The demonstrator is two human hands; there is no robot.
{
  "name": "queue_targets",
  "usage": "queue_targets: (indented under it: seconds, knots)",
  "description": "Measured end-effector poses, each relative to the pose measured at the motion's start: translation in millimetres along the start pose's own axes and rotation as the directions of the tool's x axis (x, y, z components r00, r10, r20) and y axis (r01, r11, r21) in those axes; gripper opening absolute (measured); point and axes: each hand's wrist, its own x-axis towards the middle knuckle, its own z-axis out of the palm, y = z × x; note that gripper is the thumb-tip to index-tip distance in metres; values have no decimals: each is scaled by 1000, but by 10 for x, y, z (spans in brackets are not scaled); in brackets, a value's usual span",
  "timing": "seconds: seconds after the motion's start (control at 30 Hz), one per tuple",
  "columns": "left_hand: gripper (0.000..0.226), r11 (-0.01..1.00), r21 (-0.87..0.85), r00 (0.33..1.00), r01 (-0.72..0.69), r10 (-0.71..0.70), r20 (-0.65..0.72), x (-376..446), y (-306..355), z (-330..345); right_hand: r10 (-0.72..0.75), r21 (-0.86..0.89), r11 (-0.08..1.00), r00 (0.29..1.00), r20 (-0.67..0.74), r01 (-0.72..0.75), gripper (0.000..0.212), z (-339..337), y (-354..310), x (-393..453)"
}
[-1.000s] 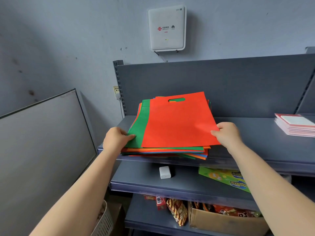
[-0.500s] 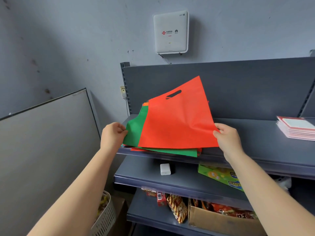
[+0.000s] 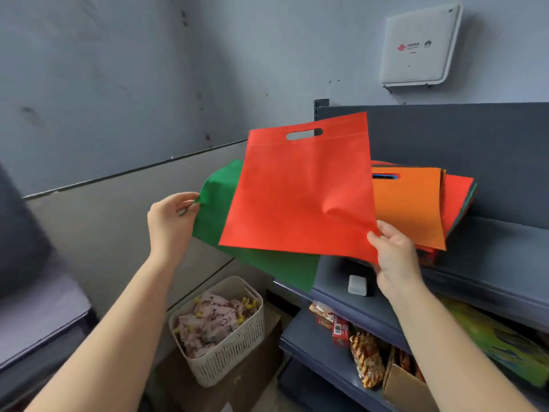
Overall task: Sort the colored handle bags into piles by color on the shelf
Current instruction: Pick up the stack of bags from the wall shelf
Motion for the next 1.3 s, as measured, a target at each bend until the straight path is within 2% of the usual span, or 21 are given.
queue_targets:
  seconds: [0.13,0.23,0.4,0.6,0.8,0.9,1.03,1.13,1.2,1.27,1.3]
  knots:
    - [19,1000,9,987,29,-27,-159,6,-162,-900,39,77,996,989,144,-51,32,646,127,-199]
    - [20,997,8,950,79,-73,-304,-51,-326,-1639,63,147,983,959,278,-107,28,1202,189,-434]
    - [17,987,-28,836,157,-148,-529,-307,-605,-2898,85,174,965,865,494,-195,33,2113,290,-1025]
    - [15,950,1,670,314,-220,-709,-839,-985,-4367,159,172,920,734,660,-353,33,3064,446,-1974]
    - [15,841,64,583,537,-315,-749,-1419,-1399,-5267,244,113,863,603,759,-492,33,3767,647,-2950]
    - [17,767,66,527,639,-373,-764,-1582,-1586,-5480,281,71,856,576,767,-512,33,3991,773,-3328]
    - [20,700,42,495,713,-459,-737,-1661,-1776,-5648,304,49,852,569,764,-522,32,4181,894,-3699]
    - [24,631,74,503,772,-537,-677,-1689,-1873,-5730,308,32,860,568,763,-510,32,4270,955,-3877]
    - [27,595,155,537,789,-544,-645,-1692,-1872,-5775,312,16,863,558,769,-505,32,4314,995,-3964]
    - [28,614,217,590,759,-508,-628,-1686,-1812,-5818,314,4,861,537,783,-509,32,4354,1039,-4037]
    - [28,667,167,605,726,-503,-617,-1679,-1764,-5846,313,1,858,524,792,-513,32,4380,1062,-4070]
